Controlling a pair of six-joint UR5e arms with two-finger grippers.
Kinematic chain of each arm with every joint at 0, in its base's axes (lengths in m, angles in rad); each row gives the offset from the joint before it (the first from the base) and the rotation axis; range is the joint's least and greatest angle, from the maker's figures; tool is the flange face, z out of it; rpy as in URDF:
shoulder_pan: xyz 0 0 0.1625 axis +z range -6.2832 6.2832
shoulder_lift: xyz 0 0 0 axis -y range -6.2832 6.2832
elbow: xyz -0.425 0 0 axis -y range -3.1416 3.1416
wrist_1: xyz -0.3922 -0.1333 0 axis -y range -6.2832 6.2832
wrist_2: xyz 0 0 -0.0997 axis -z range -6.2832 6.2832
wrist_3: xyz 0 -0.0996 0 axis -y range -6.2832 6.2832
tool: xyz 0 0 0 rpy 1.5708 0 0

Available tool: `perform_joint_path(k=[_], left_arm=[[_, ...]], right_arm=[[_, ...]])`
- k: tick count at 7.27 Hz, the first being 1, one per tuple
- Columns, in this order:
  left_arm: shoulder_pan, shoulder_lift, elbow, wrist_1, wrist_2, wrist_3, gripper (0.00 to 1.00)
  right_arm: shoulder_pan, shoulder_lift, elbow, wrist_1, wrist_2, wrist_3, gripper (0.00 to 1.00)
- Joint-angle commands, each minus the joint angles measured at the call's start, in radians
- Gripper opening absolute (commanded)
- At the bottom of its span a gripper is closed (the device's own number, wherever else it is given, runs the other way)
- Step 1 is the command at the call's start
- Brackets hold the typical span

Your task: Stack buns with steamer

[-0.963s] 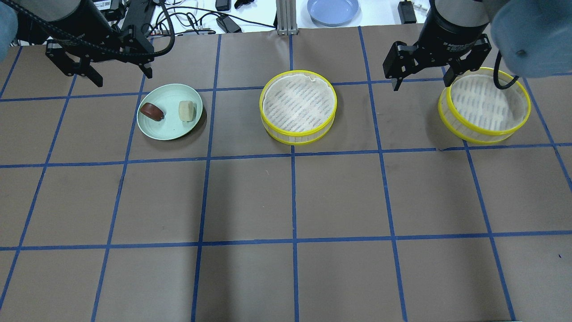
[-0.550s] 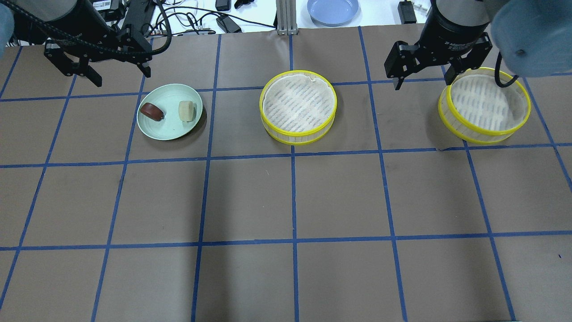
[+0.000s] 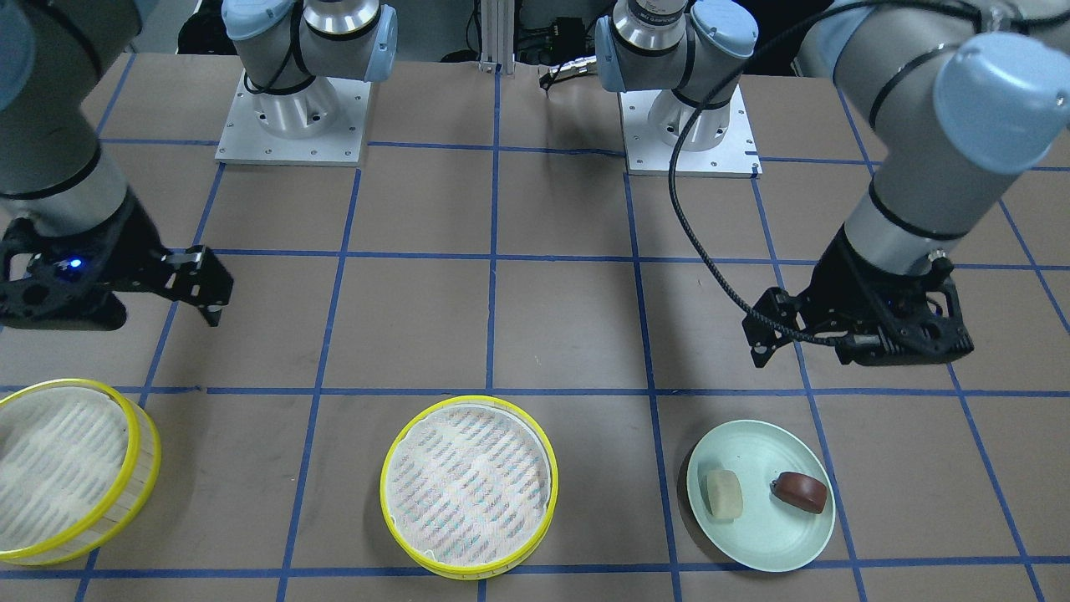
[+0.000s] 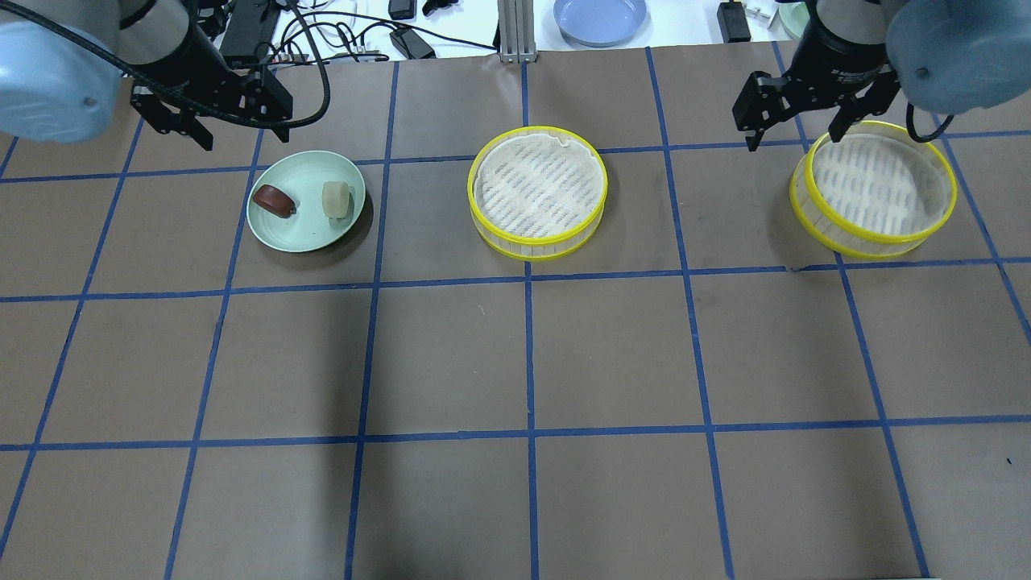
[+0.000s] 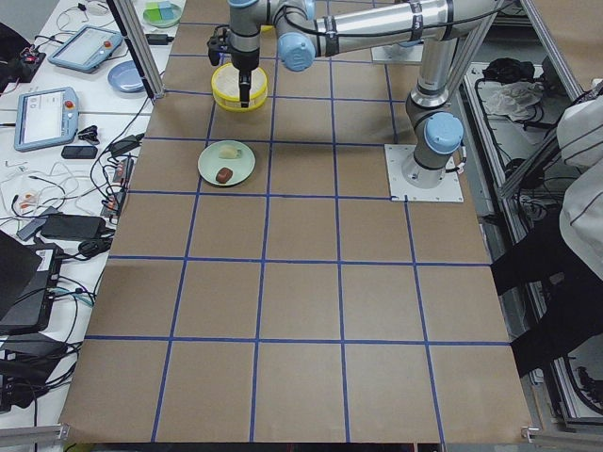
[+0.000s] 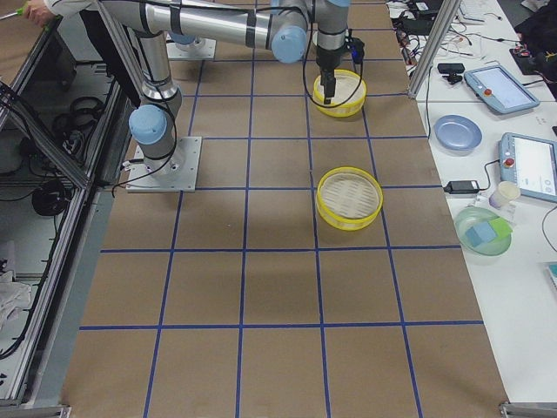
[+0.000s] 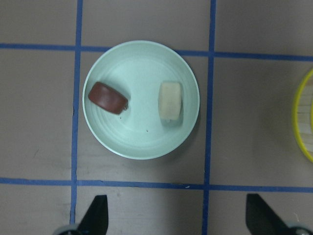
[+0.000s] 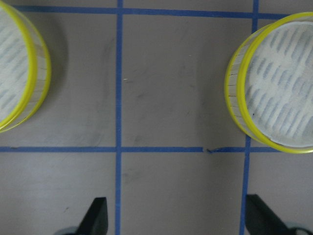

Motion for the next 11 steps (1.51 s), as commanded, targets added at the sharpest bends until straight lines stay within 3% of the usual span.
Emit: perform_joint_path(k=[1, 3, 6, 7, 8, 9, 11], left_arm=[[0.018, -0.153, -0.028, 0.241, -0.004, 0.105, 0.97], [0.018, -0.259, -0.031, 0.288, -0.043, 0.095, 0.85], [0.018, -0.362, -0.031, 0.308, -0.070, 0.075, 0.83], [0.018, -0.375, -0.031, 0.308, -0.093, 0.001, 0.58], [0.018, -0.378, -0.026, 0.308, -0.093, -0.017, 0.07], [0.018, -0.376, -0.014, 0.308, -0.090, -0.020, 0.00], [0.000, -0.323, 0.050, 0.299, -0.114, -0.157, 0.00]], right_arm=[[-0.174, 0.135, -0.008, -0.150, -0.022, -0.138, 1.00], [-0.340, 0.226, -0.022, -0.203, -0.013, -0.356, 0.90], [-0.399, 0.342, -0.054, -0.305, -0.066, -0.525, 0.81], [-0.399, 0.367, -0.054, -0.361, -0.060, -0.538, 0.81], [-0.399, 0.390, -0.056, -0.377, -0.059, -0.541, 0.74], [-0.399, 0.401, -0.056, -0.387, -0.058, -0.547, 0.70], [-0.399, 0.428, -0.056, -0.391, -0.056, -0.547, 0.47]])
